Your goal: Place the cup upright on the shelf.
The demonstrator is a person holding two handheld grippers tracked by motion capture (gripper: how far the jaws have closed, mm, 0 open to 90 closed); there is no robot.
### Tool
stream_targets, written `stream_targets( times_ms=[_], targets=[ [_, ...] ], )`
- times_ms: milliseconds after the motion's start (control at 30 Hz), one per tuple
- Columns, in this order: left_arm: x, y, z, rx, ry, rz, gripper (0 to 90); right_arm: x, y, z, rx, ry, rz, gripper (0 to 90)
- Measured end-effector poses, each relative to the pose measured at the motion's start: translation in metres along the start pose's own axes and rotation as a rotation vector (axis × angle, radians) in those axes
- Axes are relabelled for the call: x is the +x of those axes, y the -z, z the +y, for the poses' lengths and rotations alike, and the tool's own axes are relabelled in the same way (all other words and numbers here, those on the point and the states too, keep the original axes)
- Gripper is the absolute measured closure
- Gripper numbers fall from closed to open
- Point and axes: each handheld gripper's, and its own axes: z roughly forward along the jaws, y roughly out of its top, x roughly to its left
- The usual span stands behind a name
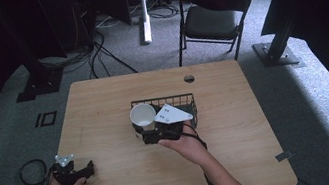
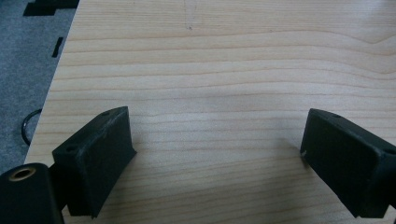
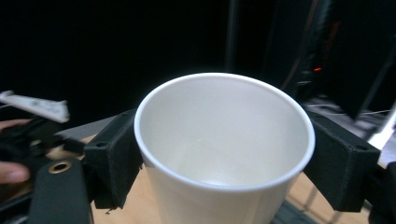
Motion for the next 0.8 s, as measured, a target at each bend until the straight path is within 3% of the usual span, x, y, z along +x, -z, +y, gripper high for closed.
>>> stream_targets(
  times_ms=[100,133,467,600,800],
  targets=[
    [0.0,0.0,0.0,0.001,-0.001,0.0,9.6,-0.005,0.001,0.001,-0.014,-0.008,-0.038,19.2],
    [0.0,0.0,0.0,0.0,-0.001,0.0,9.6,-0.011,0.002,0.002,-0.021,-0.011,-0.082,19.2],
    [0.0,0.0,0.0,0.001,0.0,0.0,9.6,-0.045,0.004,0.0,-0.027,-0.058,-0.291,19.2],
    [0.0,0.0,0.0,0.0,0.0,0.0,9.6,-0.058,0.002,-0.006,-0.012,-0.055,-0.378,19.2],
    [0.0,0.0,0.0,0.0,0.0,0.0,9.6,-0.076,-0.003,-0.016,0.027,-0.1,-0.467,19.2]
  ],
)
